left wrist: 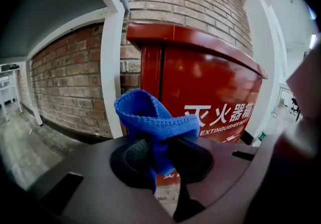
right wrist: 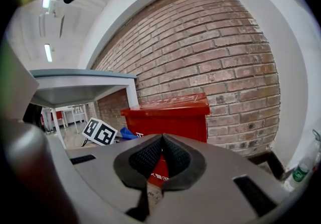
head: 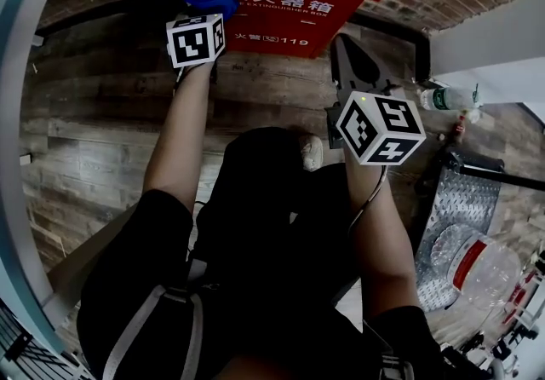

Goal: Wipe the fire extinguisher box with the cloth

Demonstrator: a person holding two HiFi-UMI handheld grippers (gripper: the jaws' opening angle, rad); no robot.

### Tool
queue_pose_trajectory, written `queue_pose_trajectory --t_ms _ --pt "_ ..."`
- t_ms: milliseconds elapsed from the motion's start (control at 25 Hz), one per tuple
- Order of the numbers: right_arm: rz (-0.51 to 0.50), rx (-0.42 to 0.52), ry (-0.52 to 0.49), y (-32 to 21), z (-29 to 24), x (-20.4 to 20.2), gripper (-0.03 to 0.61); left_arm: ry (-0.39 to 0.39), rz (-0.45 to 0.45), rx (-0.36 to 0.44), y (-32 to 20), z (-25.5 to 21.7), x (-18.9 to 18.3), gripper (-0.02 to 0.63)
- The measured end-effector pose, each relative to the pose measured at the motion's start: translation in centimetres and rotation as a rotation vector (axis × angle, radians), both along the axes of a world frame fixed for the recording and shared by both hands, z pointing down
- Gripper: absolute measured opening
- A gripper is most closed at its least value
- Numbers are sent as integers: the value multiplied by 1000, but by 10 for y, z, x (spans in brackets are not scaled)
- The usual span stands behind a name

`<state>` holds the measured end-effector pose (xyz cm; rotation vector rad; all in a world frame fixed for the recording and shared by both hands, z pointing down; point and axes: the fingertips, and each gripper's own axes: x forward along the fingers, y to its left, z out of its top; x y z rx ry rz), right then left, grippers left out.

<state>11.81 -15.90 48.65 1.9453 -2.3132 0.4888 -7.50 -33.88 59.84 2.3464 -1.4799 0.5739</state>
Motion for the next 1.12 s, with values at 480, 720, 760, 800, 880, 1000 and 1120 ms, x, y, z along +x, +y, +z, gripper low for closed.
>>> queue_pose_trajectory --t_ms 480,720,760,800,880,1000,1120 --pt "-24 -3 12 1 -11 13 15 -24 -18 -68 2 42 13 78" --pt "60 -37 -19 17 1 55 15 2 3 -114 14 56 52 77" --pt "76 -35 -31 19 0 60 15 2 -5 -118 15 58 57 77" --pt "83 -34 -32 21 0 64 15 7 -9 -123 18 60 63 77" --pt "77 -41 -16 25 1 66 15 28 8 -137 24 64 81 78" --pt "63 -52 2 29 3 66 15 62 83 -164 35 69 118 77" --pt "87 -53 -8 33 3 74 15 64 148 -168 48 71 156 78"
